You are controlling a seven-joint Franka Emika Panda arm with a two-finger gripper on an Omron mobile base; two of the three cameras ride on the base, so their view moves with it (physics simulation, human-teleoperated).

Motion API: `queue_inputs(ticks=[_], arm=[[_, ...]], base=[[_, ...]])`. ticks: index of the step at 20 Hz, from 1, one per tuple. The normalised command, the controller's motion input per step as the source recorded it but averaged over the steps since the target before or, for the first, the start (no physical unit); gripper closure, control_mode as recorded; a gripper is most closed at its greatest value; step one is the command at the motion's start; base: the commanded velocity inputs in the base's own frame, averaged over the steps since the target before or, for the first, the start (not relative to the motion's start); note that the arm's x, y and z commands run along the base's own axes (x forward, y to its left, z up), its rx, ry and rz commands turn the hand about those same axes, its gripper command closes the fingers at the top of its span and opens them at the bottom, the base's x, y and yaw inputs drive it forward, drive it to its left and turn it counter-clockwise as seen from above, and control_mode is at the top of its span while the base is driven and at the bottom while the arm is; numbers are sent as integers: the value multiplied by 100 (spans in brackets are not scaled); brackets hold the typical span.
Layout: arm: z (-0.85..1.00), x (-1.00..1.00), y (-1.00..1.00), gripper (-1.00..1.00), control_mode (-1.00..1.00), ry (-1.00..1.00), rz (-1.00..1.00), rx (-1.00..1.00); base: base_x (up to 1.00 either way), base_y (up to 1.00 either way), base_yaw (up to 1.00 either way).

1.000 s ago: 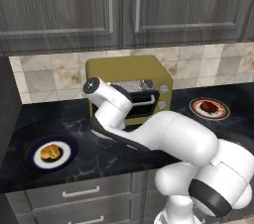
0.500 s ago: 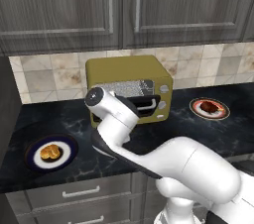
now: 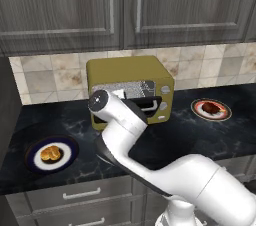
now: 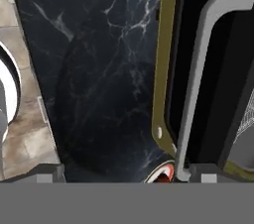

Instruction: Open the toaster oven door. Place the bread on the top rack in the toaster oven and place the steak on the bottom rack.

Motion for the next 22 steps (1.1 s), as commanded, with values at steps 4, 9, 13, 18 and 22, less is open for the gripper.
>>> queue_inputs(ticks=[4, 9, 13, 18, 22], arm=[[49, 10, -4, -100, -100, -14, -44, 3], [45, 20, -3, -100, -100, -3, -48, 16], [35, 26, -15, -100, -100, -10, -11, 29], [23, 24, -22, -100, -100, -19, 10, 31], [-4, 24, -21, -100, -100, -21, -1, 41]], base=[[0, 0, 0], [0, 0, 0], [0, 0, 0], [0, 0, 0], [0, 0, 0]])
